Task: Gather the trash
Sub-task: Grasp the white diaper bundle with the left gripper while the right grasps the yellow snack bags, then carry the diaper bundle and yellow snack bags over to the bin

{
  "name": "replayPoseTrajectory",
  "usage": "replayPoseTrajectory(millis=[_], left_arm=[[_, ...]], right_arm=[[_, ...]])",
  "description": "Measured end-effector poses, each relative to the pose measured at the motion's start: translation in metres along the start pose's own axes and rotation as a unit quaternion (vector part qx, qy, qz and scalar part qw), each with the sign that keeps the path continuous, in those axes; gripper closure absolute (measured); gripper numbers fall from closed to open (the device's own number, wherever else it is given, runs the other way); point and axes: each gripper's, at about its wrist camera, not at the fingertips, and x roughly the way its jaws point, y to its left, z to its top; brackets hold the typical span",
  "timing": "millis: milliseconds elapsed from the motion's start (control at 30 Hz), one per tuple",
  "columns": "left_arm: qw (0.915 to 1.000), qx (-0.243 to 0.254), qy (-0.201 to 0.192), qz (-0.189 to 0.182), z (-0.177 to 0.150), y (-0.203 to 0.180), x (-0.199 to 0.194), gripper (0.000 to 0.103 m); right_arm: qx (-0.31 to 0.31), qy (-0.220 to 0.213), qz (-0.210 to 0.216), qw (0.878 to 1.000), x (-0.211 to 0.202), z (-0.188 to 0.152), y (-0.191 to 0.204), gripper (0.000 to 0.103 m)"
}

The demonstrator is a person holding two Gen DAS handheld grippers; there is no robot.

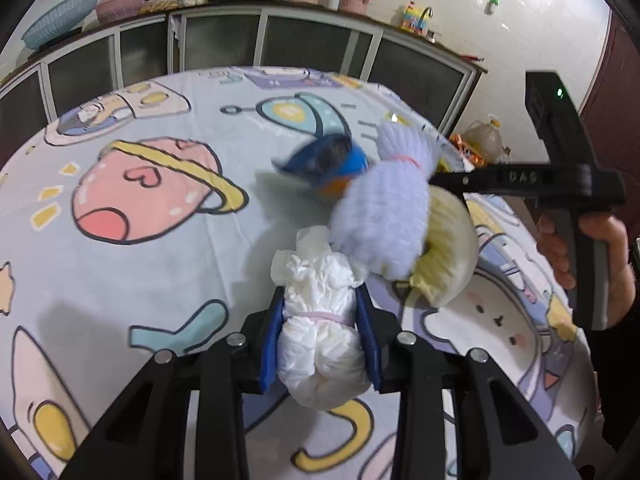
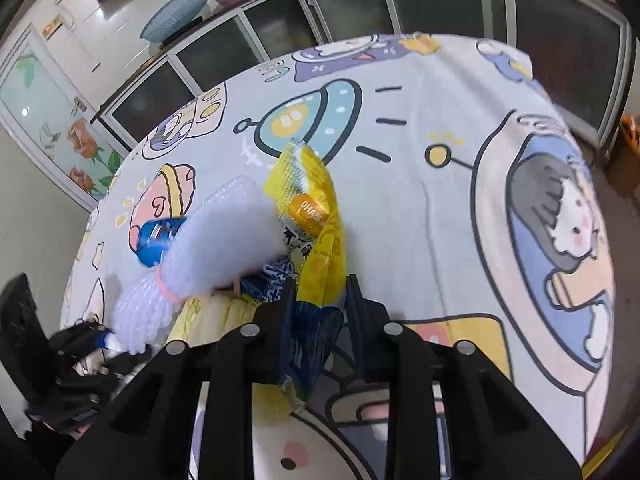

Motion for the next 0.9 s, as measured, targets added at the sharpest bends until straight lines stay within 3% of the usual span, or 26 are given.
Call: replayPoseTrajectory(millis=[533,900], left_arm=[[0.9970,-0.029,-0.069,0.023,-0.025,0.013,-0.099,0.071],[0.9939,-0.013,-0.109,0.010,-0.034,-0.013,-0.146,0.071]], right_arm=[[-0.043,-0.076,-0.038,0.995,-0.086,-0.015,0.028,0.084],[-0.061,-0.137,-0.043,0.988,-0.164,-0.031,0.046,0.084]])
